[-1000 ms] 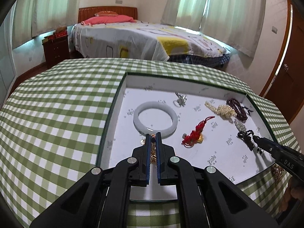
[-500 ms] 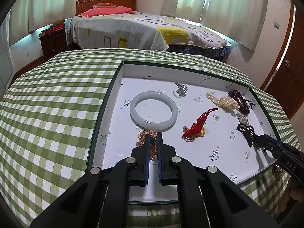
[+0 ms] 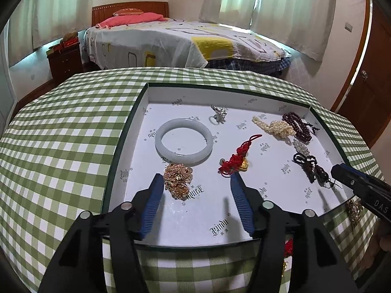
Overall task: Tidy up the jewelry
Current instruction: 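Lift both open grippers out of the tray back over the table, then lower the right gripper onto the gold-and-pearl brooch and close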
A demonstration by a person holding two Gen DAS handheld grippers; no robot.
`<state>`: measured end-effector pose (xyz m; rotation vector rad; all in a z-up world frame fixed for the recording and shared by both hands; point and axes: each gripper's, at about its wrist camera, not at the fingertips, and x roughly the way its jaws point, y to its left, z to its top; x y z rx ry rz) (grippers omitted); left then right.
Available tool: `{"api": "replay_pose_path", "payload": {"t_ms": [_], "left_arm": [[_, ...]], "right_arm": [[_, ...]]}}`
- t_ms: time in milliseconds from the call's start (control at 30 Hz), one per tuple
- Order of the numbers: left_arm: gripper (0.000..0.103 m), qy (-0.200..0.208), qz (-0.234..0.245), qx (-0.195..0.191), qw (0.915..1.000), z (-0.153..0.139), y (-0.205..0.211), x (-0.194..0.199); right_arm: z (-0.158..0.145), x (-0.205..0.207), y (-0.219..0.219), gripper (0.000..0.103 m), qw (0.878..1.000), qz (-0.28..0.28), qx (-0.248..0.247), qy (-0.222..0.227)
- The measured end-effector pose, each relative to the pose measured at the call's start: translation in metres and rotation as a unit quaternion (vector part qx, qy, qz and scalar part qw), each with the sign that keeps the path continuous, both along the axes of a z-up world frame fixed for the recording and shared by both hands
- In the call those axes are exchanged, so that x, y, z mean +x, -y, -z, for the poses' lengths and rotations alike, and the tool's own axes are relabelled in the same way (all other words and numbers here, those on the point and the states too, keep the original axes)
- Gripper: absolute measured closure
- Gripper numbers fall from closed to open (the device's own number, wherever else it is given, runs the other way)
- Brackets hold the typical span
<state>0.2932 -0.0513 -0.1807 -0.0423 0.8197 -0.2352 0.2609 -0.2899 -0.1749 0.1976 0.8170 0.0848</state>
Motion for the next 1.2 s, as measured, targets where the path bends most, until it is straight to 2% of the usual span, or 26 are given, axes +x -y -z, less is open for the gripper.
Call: {"api": "replay_pose_path", "payload": {"t_ms": [467,800,1200], "left_arm": [[0.042,0.021,0.010,-0.009,0.9997,-0.022,0.003,-0.042],[0.042,0.014,0.022,-0.006,0.9996,-0.017,0.018,-0.064],[0.042,0.002,0.023,-0.002,0.9997,-0.009,0.020,-0.072]], "right_arm": [[-0.016,-0.039,0.011,0.067,1.000,0.010,-0.020,0.004],[-0.007,-0.063,0.023,0.067,0.999,0.021,-0.030,-0.015],[0.010,-0.065,0.033,0.067,0.998,0.038,-0.032,-0.028]]}}
